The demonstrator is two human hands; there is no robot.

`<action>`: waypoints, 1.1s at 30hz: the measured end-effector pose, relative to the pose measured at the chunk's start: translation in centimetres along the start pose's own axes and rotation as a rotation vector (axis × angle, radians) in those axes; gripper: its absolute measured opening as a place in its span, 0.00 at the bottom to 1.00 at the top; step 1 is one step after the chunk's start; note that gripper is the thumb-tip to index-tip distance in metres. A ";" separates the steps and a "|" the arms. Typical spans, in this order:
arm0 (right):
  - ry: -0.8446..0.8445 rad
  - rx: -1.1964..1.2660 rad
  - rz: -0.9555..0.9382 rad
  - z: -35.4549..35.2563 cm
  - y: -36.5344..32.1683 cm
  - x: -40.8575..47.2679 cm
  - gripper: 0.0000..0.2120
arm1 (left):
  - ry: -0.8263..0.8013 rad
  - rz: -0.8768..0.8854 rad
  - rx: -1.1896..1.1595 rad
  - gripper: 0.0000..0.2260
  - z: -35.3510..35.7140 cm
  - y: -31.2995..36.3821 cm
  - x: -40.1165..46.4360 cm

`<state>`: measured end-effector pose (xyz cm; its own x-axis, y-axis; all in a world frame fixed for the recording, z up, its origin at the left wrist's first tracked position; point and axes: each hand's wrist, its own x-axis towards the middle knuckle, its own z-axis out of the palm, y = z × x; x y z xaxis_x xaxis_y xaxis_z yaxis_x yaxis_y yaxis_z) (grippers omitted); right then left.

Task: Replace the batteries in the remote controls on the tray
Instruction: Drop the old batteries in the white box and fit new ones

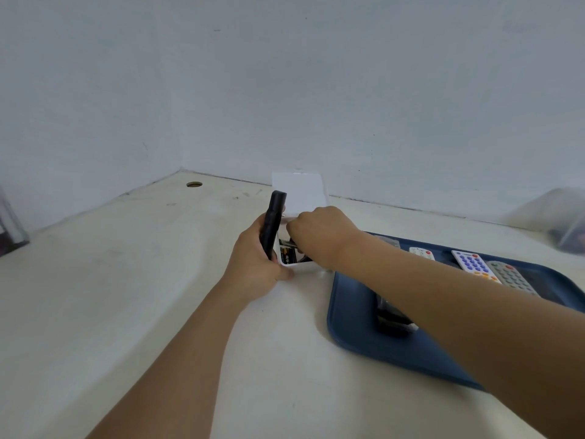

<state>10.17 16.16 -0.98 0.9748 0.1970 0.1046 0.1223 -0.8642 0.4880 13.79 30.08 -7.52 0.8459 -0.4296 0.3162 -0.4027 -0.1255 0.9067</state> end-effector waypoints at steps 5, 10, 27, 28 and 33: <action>-0.019 -0.008 -0.021 -0.4 0.3 -0.3 0.16 | 0.006 -0.016 0.004 0.42 0.1 0.1 0.2; 0.062 0.068 0.018 0.4 1.3 0.0 0.10 | 0.017 -0.027 0.000 0.40 0.1 -0.1 0.3; -0.221 2.930 0.309 4.0 7.1 -11.3 0.08 | 0.256 -0.229 0.153 0.28 0.5 0.6 -1.0; -0.225 2.971 0.300 4.2 7.4 -11.7 0.08 | 0.295 -0.227 0.142 0.27 0.6 1.0 -1.4; -0.178 2.925 0.346 4.6 9.9 -14.5 0.10 | 0.254 -0.234 -0.478 0.21 3.5 5.2 -1.3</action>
<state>-1.87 2.66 -1.65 0.9745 0.1613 -0.1557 -0.2239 0.7344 -0.6408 9.36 26.89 -4.18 0.9743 -0.2039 0.0957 -0.0425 0.2510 0.9671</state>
